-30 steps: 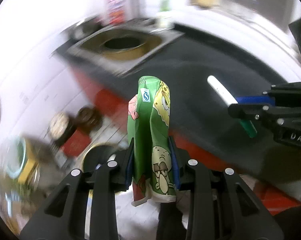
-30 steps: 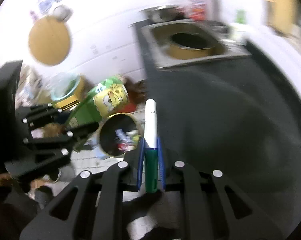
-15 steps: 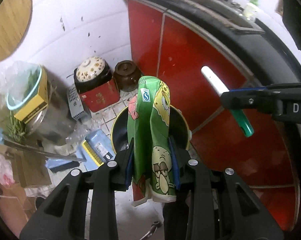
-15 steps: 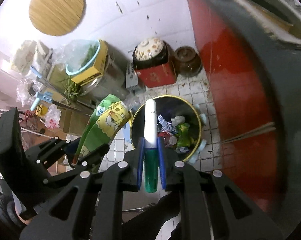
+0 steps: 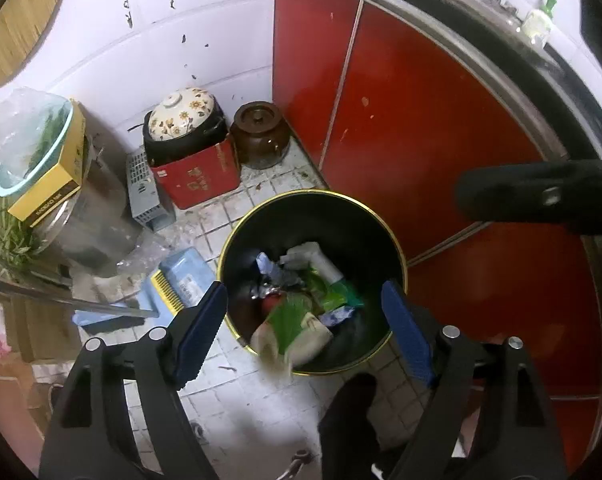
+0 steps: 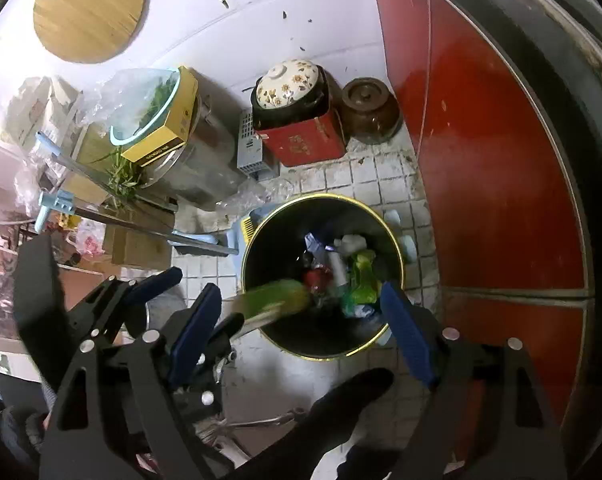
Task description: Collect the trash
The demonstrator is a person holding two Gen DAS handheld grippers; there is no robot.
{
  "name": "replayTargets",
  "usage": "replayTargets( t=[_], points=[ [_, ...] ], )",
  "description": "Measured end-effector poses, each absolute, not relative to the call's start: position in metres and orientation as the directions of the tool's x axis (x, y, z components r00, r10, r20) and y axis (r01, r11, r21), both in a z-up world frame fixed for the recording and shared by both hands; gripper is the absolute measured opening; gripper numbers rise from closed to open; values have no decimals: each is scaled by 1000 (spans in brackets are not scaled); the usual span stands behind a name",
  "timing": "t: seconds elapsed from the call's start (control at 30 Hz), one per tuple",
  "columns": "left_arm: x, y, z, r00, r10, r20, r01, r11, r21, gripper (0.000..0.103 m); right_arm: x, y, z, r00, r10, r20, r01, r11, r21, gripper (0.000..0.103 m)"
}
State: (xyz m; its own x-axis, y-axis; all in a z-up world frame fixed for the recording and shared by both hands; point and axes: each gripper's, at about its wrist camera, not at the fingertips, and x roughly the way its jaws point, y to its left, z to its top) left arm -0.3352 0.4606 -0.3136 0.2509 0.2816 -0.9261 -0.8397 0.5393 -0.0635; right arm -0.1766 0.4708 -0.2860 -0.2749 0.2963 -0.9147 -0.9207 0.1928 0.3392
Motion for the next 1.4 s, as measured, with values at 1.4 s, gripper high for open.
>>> replayTargets(
  t=[1.4],
  points=[
    [14, 63, -38, 505, -113, -856, 87, 993, -80, 96, -38, -233, -15, 548, 16, -836, 111, 990, 92, 96]
  ],
)
